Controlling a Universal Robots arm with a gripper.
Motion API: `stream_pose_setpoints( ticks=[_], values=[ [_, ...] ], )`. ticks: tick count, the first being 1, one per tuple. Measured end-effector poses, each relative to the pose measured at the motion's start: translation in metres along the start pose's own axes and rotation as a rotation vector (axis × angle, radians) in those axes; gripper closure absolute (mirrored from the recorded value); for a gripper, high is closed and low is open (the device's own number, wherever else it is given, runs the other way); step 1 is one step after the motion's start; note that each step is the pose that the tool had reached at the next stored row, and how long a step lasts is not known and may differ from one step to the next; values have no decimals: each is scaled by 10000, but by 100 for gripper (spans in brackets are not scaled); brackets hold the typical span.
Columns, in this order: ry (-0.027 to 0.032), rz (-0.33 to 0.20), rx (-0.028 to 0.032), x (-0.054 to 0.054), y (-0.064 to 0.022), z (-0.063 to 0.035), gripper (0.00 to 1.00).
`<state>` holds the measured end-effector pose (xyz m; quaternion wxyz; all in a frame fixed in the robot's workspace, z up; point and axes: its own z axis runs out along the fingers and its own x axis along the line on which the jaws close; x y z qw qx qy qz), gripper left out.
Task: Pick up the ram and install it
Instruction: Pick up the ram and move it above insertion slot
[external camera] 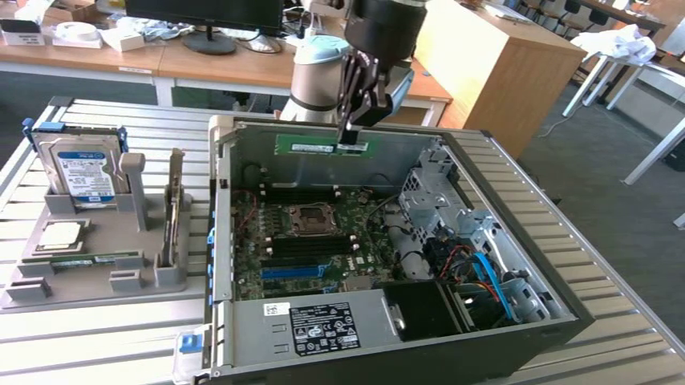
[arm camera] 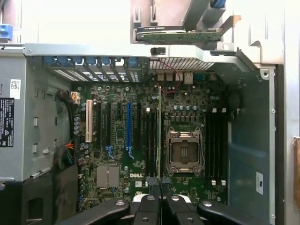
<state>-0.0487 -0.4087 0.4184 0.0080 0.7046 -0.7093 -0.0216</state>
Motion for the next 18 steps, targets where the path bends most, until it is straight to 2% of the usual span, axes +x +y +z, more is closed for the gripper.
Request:
stream_pose_setpoints(
  ticks=[18],
  values=[
    [-2,48,1,4,-8,197,89]
  ],
)
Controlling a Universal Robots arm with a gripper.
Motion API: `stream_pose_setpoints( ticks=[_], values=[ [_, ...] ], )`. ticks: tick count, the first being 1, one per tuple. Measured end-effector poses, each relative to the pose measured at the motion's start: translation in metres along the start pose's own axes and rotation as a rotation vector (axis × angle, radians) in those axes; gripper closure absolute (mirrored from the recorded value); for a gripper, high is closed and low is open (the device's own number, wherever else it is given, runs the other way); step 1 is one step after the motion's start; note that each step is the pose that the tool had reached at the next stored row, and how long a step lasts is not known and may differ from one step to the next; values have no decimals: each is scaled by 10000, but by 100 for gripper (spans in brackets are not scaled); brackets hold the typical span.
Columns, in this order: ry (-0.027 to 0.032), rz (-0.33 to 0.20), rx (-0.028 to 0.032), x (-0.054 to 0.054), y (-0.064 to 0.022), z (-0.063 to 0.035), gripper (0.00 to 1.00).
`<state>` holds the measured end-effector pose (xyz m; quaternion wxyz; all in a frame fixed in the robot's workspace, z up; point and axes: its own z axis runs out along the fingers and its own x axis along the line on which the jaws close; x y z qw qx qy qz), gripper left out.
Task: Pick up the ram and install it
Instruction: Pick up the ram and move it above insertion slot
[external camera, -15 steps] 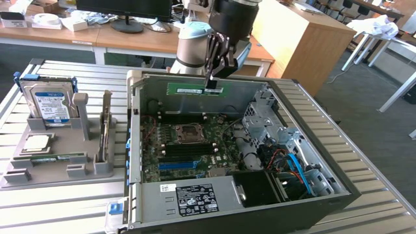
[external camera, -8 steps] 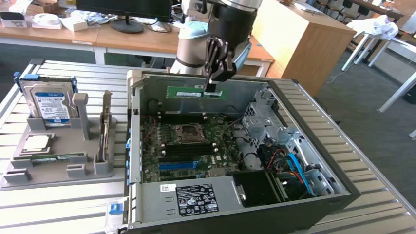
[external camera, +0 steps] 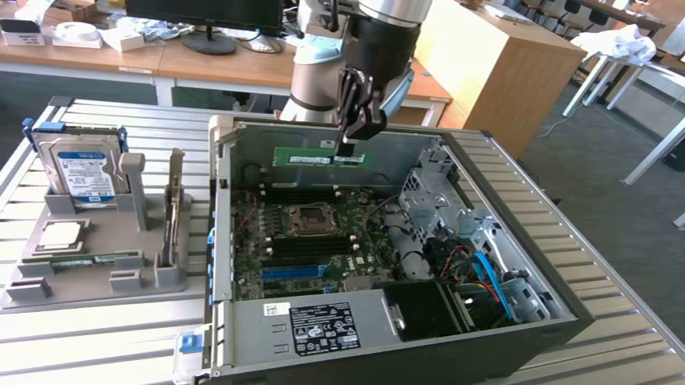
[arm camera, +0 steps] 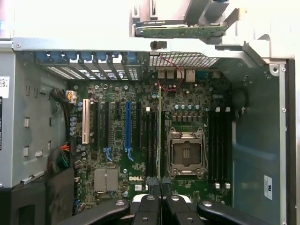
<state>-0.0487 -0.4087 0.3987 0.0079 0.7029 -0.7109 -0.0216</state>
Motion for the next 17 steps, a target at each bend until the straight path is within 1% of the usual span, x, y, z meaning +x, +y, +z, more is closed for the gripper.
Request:
stream_pose_setpoints(
  ticks=[17],
  values=[
    [-3,78,1,3,-6,142,89]
  ],
)
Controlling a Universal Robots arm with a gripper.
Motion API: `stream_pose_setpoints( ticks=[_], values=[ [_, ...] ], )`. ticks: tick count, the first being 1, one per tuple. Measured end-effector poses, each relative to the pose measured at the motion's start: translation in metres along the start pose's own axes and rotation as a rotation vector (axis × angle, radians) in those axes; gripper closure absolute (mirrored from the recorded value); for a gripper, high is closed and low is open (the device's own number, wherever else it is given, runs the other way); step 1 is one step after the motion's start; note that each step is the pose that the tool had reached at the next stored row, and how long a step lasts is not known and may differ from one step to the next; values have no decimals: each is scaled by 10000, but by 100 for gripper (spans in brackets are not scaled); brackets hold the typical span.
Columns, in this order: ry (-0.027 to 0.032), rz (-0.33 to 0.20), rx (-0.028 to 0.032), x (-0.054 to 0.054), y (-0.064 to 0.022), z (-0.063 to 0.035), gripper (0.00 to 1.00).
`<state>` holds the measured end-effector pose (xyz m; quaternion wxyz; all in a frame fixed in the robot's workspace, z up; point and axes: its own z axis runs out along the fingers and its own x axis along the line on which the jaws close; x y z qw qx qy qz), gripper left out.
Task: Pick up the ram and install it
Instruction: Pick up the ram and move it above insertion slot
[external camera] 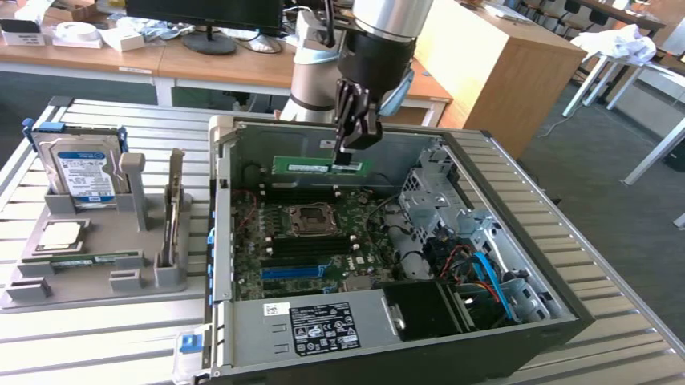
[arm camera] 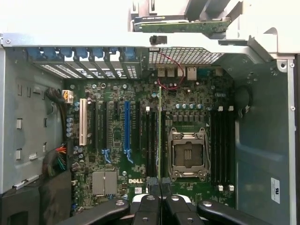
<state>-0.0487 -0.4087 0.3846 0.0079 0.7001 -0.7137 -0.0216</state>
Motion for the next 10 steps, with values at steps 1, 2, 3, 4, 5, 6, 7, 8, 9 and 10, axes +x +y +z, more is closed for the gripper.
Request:
stream_pose_setpoints(
  ticks=[1,2,3,4,5,6,7,8,9,10],
  values=[
    [0,4,0,0,0,7,89],
    [-1,8,0,0,-1,15,89],
    [-1,12,0,0,-1,22,89],
    [-1,17,0,1,-1,28,89],
    [-1,20,0,1,-2,35,89],
    [-2,25,1,1,-2,41,89],
    [-2,29,1,1,-2,47,89],
    [-1,34,0,1,-2,52,89],
    [-1,38,1,1,-2,58,89],
    [-2,43,1,1,-3,64,89]
  ],
)
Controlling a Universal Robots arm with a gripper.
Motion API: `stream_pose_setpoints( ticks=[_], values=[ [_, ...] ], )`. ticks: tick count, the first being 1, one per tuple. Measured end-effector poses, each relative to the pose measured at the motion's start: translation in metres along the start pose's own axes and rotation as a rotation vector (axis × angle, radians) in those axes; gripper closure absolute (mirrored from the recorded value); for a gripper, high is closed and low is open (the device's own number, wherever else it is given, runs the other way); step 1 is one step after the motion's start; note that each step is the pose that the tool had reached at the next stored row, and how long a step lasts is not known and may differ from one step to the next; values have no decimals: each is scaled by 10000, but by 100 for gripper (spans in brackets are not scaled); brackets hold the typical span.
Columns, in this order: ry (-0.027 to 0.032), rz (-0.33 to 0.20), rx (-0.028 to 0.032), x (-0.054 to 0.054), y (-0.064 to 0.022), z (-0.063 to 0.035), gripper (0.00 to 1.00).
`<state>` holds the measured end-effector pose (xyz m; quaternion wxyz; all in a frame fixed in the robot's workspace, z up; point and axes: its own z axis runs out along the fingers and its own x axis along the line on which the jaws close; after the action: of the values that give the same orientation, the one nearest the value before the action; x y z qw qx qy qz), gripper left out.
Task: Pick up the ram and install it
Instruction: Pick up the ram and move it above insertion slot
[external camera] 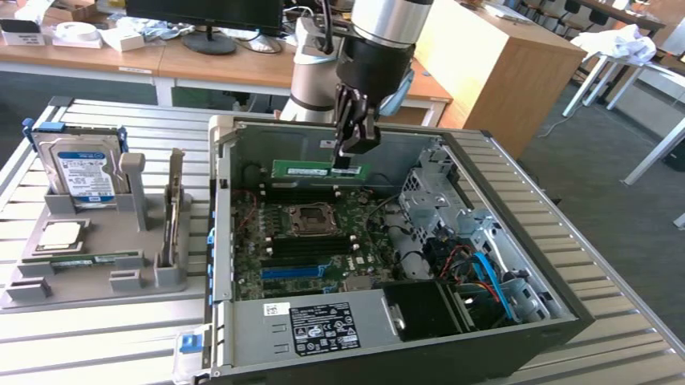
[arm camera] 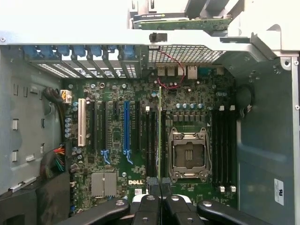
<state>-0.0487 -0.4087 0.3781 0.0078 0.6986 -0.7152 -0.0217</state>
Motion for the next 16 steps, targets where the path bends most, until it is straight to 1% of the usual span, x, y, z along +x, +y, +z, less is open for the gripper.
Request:
stream_pose_setpoints(
  ticks=[9,16],
  values=[
    [-1,37,0,1,-4,66,89],
    [-1,36,1,2,-13,68,89]
  ],
)
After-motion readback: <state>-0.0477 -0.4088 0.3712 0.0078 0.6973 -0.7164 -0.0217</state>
